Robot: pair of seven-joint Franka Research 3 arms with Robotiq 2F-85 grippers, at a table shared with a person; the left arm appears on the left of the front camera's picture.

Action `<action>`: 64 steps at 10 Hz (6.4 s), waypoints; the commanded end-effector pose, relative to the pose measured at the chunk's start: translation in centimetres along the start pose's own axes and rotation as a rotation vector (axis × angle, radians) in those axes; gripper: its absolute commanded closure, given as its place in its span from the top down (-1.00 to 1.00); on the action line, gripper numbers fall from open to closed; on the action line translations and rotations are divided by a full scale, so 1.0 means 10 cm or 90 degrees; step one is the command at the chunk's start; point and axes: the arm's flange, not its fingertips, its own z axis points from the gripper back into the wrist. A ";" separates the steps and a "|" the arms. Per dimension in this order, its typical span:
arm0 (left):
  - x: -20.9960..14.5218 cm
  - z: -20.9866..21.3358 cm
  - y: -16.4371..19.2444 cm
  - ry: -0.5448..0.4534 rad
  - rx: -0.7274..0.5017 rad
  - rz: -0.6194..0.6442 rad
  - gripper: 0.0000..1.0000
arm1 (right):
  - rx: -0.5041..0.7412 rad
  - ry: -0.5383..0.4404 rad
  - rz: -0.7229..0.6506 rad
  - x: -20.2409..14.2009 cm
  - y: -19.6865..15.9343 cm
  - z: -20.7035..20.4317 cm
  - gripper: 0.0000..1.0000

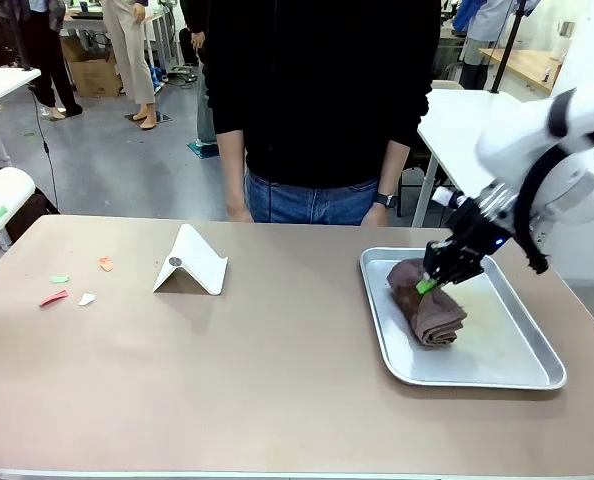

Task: Clean the surface of the table.
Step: If a person points to the right, clean the right side of the table with your right hand, and if they point to the left, clean the left side with your left hand, then clean the area not pointed to by the person.

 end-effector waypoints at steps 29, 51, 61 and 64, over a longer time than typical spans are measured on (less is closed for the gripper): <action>-0.03 0.02 -0.04 0.001 -0.004 0.000 -1.00 | 0.624 -0.206 -0.209 -1.41 -2.44 2.27 -0.80; 0.68 -0.31 0.47 0.041 0.545 0.125 -0.55 | 0.624 -0.206 -0.209 -1.41 -2.44 2.27 -0.80; 0.71 -0.97 0.58 0.129 0.560 0.120 -0.55 | 0.624 -0.206 -0.209 -1.41 -2.44 2.27 -0.80; 0.71 -1.19 0.59 0.146 0.558 0.119 -0.55 | 0.624 -0.206 -0.209 -1.41 -2.44 2.27 -0.80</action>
